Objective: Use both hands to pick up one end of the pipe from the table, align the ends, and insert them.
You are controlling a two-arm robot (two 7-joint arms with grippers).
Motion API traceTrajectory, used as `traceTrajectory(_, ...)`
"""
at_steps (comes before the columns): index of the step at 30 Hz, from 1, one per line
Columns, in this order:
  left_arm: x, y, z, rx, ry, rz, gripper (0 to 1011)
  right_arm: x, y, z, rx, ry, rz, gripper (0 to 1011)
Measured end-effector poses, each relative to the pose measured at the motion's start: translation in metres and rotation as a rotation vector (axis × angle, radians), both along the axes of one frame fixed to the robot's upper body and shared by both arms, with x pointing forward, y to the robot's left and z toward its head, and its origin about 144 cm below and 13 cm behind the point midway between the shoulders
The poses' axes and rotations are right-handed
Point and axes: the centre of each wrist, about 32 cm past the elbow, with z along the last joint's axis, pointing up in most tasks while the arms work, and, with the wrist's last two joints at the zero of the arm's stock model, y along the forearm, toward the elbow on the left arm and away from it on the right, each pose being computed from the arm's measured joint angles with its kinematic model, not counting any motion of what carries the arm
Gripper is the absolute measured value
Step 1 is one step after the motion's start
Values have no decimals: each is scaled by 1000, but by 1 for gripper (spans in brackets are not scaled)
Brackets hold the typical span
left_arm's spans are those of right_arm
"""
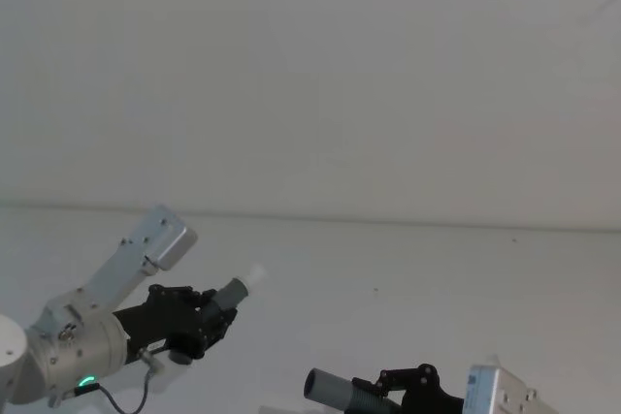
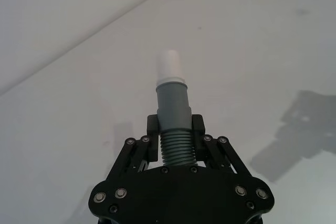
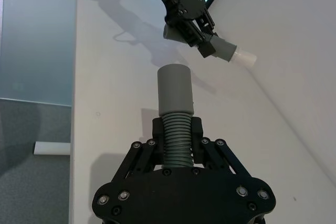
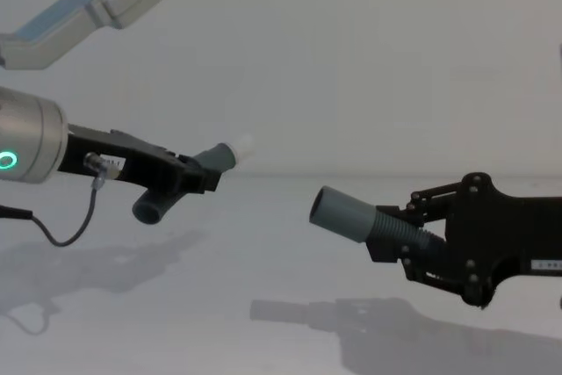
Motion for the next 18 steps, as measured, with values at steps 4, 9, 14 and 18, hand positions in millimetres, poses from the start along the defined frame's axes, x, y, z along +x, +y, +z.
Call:
traceTrajectory(4, -3, 4, 3, 2, -4, -57, 334, 0, 0, 0, 1, -2, 2, 260)
traceTrajectory(9, -7, 8, 6, 6, -2, -116, 334, 1, -1, 0, 1, -9, 8, 261)
traceTrajectory(14, -10, 10, 8, 13, 4, -170, 334, 4, -4, -1, 0, -32, 27, 261)
traceTrajectory(18, -11, 12, 9, 16, 7, -200, 334, 8, -10, -1, -5, -62, 49, 260)
